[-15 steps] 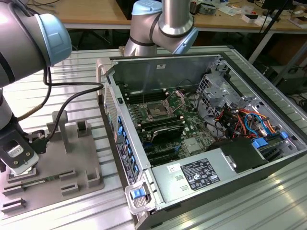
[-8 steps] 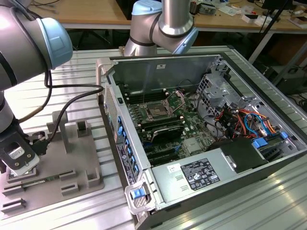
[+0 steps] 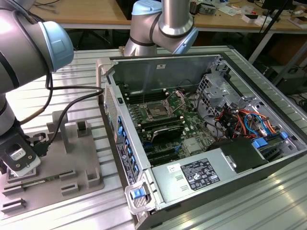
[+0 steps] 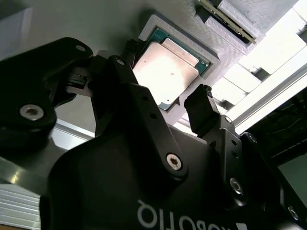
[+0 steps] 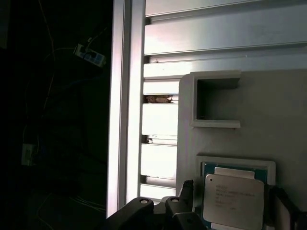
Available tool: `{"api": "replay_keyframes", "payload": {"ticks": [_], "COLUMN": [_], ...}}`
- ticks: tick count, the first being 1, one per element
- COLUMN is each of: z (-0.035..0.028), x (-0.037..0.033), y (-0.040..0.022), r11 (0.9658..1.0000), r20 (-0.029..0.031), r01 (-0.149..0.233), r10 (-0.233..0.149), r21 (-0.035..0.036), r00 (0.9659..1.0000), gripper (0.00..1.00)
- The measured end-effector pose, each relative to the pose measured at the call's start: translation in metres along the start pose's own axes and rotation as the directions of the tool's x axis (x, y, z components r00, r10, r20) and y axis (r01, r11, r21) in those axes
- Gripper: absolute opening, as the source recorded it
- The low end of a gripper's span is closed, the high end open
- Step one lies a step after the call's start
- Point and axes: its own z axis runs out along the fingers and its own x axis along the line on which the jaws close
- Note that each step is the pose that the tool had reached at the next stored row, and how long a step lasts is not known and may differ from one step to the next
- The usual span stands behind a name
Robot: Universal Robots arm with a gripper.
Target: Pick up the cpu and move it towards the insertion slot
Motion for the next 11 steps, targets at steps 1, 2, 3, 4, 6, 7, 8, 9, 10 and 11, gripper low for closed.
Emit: {"api": "replay_keyframes", "payload": {"ticks": [1, 2, 3, 4, 6, 7, 8, 9, 10, 11], "z": [0.0000, 0.0000, 0.0001, 0.0001, 0.0001, 0.0001, 0.0001, 0.0001, 0.0001, 0.0001], "x": [0.0000, 0.0000, -0.0001, -0.0001, -0.0001, -0.0001, -0.0002, -0.0002, -0.0003, -0.0003], "y": [0.0000, 0.0000, 0.0000, 0.0000, 0.0000, 0.0000, 0.0000, 0.0000, 0.0000, 0.0000], "r11": [1.0000, 1.0000, 1.0000, 1.0000, 1.0000, 1.0000, 1.0000, 1.0000, 1.0000, 1.0000], "r20": [0.0000, 0.0000, 0.0000, 0.0000, 0.0001, 0.0002, 0.0000, 0.0001, 0.0000, 0.0000], "r01": [0.000, 0.000, 0.000, 0.000, 0.000, 0.000, 0.000, 0.000, 0.000, 0.000], "r10": [0.000, 0.000, 0.000, 0.000, 0.000, 0.000, 0.000, 0.000, 0.000, 0.000], "r21": [0.0000, 0.0000, 0.0000, 0.0000, 0.0000, -0.0001, 0.0000, 0.0000, -0.0001, -0.0001], "r00": [1.0000, 1.0000, 1.0000, 1.0000, 1.0000, 1.0000, 1.0000, 1.0000, 1.0000, 1.0000], "gripper": [0.67, 0.67, 0.60, 0.60, 0.60, 0.60, 0.55, 0.55, 0.55, 0.55]}}
